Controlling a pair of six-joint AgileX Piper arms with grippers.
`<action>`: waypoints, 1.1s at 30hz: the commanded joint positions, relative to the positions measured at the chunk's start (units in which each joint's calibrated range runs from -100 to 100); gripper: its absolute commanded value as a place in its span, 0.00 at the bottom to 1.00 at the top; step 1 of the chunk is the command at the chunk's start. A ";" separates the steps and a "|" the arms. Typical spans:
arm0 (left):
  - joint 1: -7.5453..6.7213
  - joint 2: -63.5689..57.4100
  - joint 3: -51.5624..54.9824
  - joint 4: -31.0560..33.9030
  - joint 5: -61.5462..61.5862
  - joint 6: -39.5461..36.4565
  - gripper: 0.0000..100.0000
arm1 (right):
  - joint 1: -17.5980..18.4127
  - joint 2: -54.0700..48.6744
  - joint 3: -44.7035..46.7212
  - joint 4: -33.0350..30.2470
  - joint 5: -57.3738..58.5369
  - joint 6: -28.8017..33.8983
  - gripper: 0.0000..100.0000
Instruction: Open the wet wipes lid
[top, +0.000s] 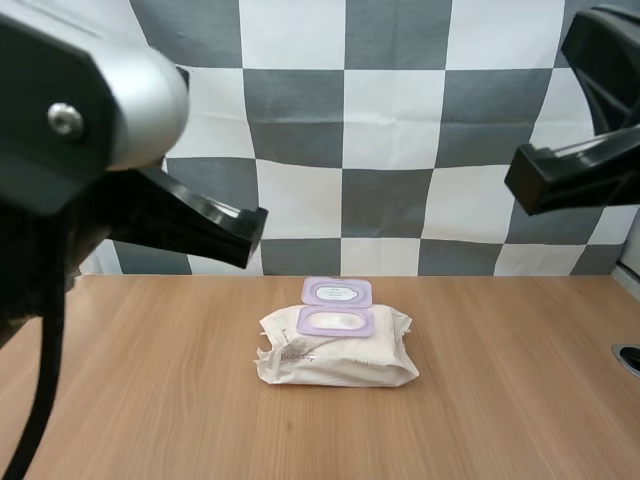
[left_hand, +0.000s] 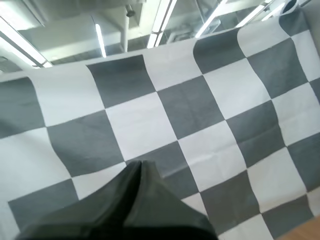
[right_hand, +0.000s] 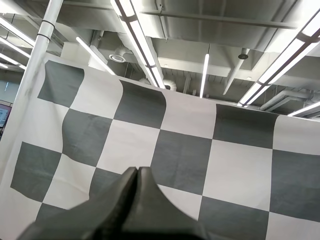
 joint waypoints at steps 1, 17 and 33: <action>0.01 -3.37 0.36 11.70 -7.10 -4.58 0.00 | -0.72 -3.50 4.71 -0.47 -5.32 0.01 0.00; 1.45 -3.37 18.76 15.48 -18.72 -14.44 0.00 | -2.33 -6.37 23.57 2.38 -15.72 -1.05 0.00; 1.45 -6.20 25.50 15.49 -26.28 -16.28 0.00 | -2.70 -7.46 25.16 1.60 2.19 -0.81 0.00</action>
